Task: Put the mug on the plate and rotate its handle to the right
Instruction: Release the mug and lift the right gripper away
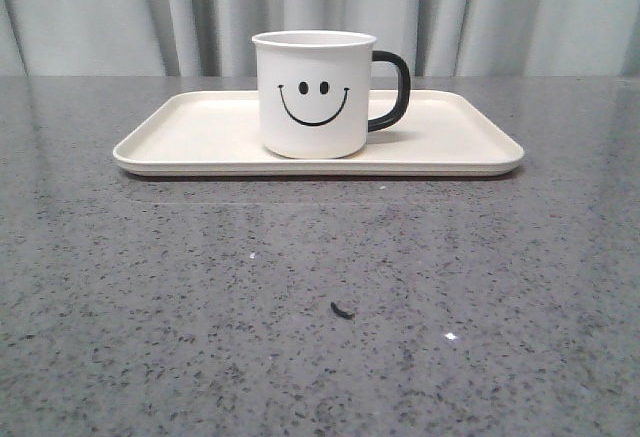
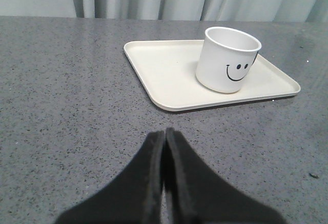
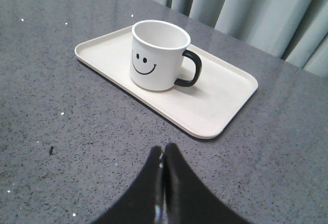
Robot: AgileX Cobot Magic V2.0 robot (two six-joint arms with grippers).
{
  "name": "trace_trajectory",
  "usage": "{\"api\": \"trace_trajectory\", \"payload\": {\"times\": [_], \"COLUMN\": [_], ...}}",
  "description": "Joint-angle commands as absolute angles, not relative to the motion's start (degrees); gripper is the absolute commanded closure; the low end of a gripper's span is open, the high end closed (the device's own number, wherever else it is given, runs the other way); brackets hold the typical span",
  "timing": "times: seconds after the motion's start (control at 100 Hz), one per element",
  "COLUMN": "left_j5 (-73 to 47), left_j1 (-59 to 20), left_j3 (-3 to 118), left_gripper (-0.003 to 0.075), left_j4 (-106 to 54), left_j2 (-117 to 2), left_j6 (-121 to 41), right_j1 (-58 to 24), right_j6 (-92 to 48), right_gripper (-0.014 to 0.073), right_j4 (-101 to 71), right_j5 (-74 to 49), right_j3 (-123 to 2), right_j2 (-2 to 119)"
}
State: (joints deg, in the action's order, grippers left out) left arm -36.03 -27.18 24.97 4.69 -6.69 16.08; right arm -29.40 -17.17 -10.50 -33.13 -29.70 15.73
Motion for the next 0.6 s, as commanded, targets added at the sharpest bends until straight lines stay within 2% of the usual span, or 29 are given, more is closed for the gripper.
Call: {"api": "trace_trajectory", "payload": {"times": [0.0,0.59], "left_j5": [-32.05,-31.95], "left_j1": [-27.57,-27.57], "left_j3": [26.4,26.4], "left_gripper": [0.0739,0.0739], "left_j4": [4.07,3.87], "left_j2": [-7.3,-7.3], "left_j6": [16.21,16.21], "right_j1": [-29.09,-29.09], "right_j6": [-17.17,-17.17], "right_gripper": [0.0663,0.0663], "right_j4": [-11.34,-12.1], "right_j5": [-27.81,-27.87], "right_j3": [-30.56,-30.19], "right_j2": [14.21,13.73]}}
